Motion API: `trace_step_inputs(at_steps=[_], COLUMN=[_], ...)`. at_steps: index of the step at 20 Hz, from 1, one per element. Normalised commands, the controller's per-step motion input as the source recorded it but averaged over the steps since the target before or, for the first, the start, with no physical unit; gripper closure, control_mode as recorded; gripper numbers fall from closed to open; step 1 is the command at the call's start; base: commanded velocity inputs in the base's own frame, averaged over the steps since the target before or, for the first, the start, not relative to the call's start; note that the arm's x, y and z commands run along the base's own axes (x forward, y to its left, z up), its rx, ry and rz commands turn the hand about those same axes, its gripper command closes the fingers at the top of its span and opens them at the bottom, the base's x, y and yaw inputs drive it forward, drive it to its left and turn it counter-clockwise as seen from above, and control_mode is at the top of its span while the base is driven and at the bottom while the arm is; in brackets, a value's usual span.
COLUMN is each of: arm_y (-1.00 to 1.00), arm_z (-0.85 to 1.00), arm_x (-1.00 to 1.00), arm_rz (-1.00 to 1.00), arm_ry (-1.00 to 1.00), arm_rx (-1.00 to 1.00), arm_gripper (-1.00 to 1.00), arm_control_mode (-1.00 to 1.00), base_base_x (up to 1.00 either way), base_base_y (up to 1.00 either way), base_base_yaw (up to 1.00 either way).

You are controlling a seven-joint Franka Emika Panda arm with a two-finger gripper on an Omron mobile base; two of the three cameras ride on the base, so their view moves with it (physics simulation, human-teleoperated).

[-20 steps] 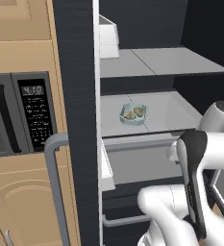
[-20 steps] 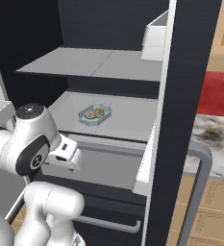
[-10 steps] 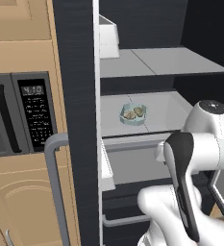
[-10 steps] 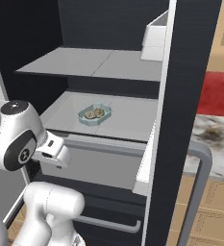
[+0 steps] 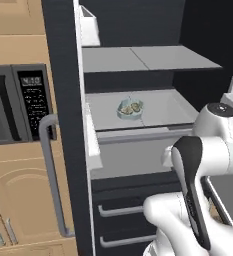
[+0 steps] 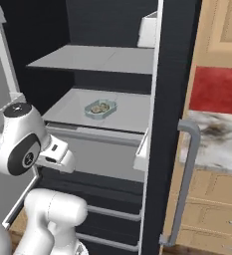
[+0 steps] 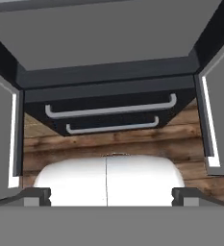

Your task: Place two dumplings into each of the tupperware containers and then place the containers in the fridge.

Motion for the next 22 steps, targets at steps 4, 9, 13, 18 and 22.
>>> trace_step_inputs(at_steps=[4, 9, 13, 18, 22], arm_y=[0.00, 0.00, 0.00, 0.00, 0.00], arm_z=[0.00, 0.00, 0.00, 0.00, 0.00], arm_x=[0.00, 0.00, 0.00, 0.00, 0.00], arm_rz=[0.00, 0.00, 0.00, 0.00, 0.00], arm_ry=[0.00, 0.00, 0.00, 0.00, 0.00], arm_rx=[0.00, 0.00, 0.00, 0.00, 0.00], arm_gripper=[-1.00, -1.00, -1.00, -1.00, -1.00], arm_control_mode=[1.00, 1.00, 1.00, 1.00, 1.00], base_base_x=[-1.00, -0.77, -0.13, -0.14, -0.17], base_base_y=[-0.23, 0.29, 0.00, 0.00, 0.18], base_base_yaw=[0.20, 0.64, 1.00, 1.00, 1.00])
